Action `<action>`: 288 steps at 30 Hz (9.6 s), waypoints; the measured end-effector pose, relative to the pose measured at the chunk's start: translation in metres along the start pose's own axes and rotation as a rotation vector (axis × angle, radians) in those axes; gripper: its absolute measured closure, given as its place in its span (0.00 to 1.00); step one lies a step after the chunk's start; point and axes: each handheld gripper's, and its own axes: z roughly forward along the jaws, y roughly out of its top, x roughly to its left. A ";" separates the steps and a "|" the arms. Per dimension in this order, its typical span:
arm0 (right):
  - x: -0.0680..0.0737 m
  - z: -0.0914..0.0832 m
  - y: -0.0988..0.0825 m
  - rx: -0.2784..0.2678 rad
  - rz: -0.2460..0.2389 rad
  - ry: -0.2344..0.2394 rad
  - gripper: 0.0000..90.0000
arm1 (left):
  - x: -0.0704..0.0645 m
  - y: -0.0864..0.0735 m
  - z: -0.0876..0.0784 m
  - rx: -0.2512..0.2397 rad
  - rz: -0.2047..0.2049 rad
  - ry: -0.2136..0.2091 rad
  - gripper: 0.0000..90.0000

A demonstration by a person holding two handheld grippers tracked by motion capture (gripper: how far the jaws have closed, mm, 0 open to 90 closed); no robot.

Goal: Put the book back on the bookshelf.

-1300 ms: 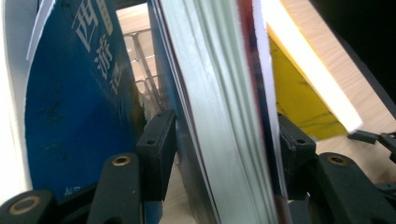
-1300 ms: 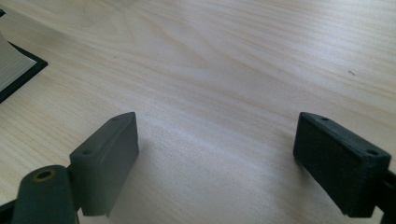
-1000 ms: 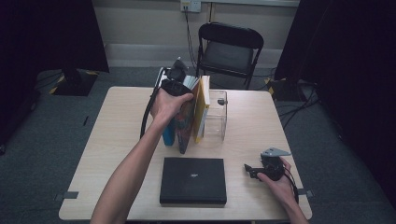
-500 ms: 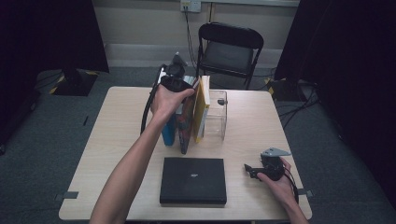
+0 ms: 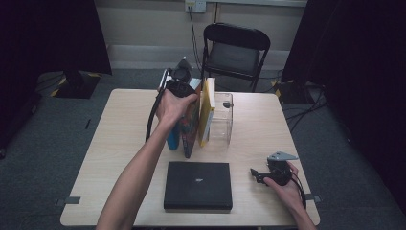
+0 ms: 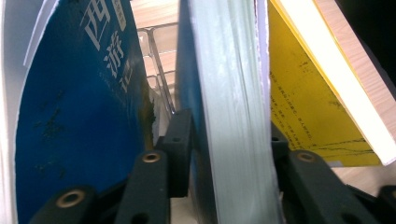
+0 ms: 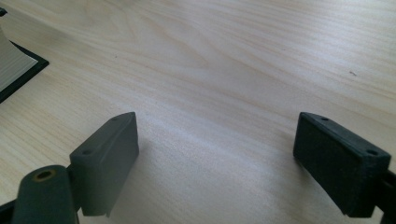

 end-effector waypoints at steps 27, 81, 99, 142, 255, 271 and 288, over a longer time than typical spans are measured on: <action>0.000 0.000 0.000 -0.001 -0.002 0.002 0.16 | 0.004 0.020 0.006 -0.008 -0.010 0.028 0.82; 0.000 0.000 0.000 0.000 -0.008 0.007 0.16 | 0.019 -0.032 -0.019 -0.265 0.078 -0.091 0.50; 0.000 0.000 0.000 0.000 -0.008 0.006 0.16 | 0.013 -0.074 -0.024 -0.472 0.178 -0.094 0.46; 0.000 0.000 0.000 0.001 -0.005 0.004 0.16 | 0.019 -0.121 0.032 -0.510 0.052 -0.212 0.69; 0.131 -0.032 0.000 0.021 -0.292 0.381 0.12 | 0.051 -0.231 0.079 -0.220 0.267 -0.353 0.38; 0.124 -0.025 0.006 0.103 -0.256 0.471 0.17 | 0.053 -0.230 0.077 -0.196 0.268 -0.356 0.39; 0.104 -0.030 0.009 0.036 -0.195 0.406 0.35 | 0.055 -0.245 0.062 -0.164 0.288 -0.365 0.43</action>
